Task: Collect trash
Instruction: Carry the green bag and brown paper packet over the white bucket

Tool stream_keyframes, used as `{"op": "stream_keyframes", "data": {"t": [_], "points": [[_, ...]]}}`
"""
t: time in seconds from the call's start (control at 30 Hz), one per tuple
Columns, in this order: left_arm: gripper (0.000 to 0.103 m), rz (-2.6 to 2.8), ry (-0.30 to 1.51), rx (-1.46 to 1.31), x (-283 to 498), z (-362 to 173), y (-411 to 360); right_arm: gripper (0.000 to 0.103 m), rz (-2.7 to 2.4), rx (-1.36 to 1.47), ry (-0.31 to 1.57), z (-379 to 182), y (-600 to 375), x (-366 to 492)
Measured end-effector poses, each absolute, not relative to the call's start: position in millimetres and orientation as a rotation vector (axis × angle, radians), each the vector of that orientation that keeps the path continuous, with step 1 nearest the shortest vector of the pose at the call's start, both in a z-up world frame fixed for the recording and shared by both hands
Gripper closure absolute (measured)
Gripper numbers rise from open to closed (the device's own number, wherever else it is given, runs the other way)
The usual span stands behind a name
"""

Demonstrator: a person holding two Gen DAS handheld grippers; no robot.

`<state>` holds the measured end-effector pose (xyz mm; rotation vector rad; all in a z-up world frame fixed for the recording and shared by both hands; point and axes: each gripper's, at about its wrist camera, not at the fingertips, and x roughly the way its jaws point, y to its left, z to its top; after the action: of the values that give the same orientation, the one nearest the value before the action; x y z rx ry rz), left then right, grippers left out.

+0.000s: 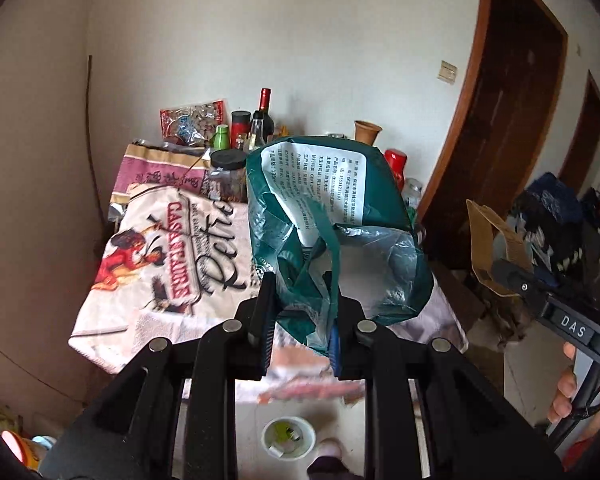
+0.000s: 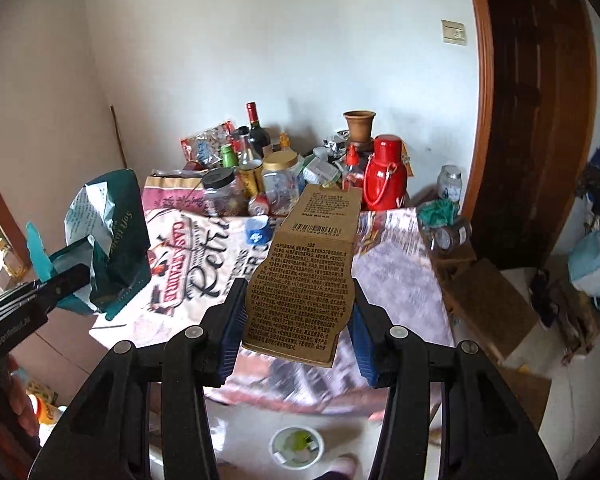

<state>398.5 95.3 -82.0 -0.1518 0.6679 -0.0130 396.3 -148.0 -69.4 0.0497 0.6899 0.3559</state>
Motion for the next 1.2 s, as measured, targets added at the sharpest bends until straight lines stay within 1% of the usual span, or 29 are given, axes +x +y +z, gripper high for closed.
{"op": "stream_keyframes", "data": {"t": [0.27,0.5,0.6,0.7,0.87,0.97,1.1,1.2], "points": [[0.082,-0.045,0.724,-0.128,315.4,-99.6,116.6,0.059,0.332,0.078,0.718,-85.3,-129.4,318.0],[0.082,-0.064,0.793,-0.125,280.2,-116.0,120.0,0.059,0.327,0.064,0.772,-97.5,-123.6,287.8],[0.082,-0.059,0.829,-0.142,274.1,-131.3,121.0,0.059,0.337,0.046,0.814,-112.3,-121.1,281.3],[0.082,-0.047,0.882,-0.162,272.0,-154.4,120.2,0.059,0.347,0.035,0.866,-133.3,-119.1,280.4],[0.082,-0.031,1.024,-0.188,279.6,-209.8,112.2,0.059,0.378,0.023,0.975,-179.6,-119.4,285.3],[0.082,-0.018,1.075,-0.182,285.7,-238.9,103.1,0.059,0.404,0.005,1.029,-211.0,-121.3,290.2],[0.082,0.004,1.148,-0.167,297.9,-291.8,87.0,0.059,0.43,-0.015,1.087,-253.0,-123.8,296.7],[0.082,0.04,1.195,-0.15,306.4,-338.6,77.4,0.059,0.449,-0.041,1.131,-299.9,-126.8,304.7]]}}
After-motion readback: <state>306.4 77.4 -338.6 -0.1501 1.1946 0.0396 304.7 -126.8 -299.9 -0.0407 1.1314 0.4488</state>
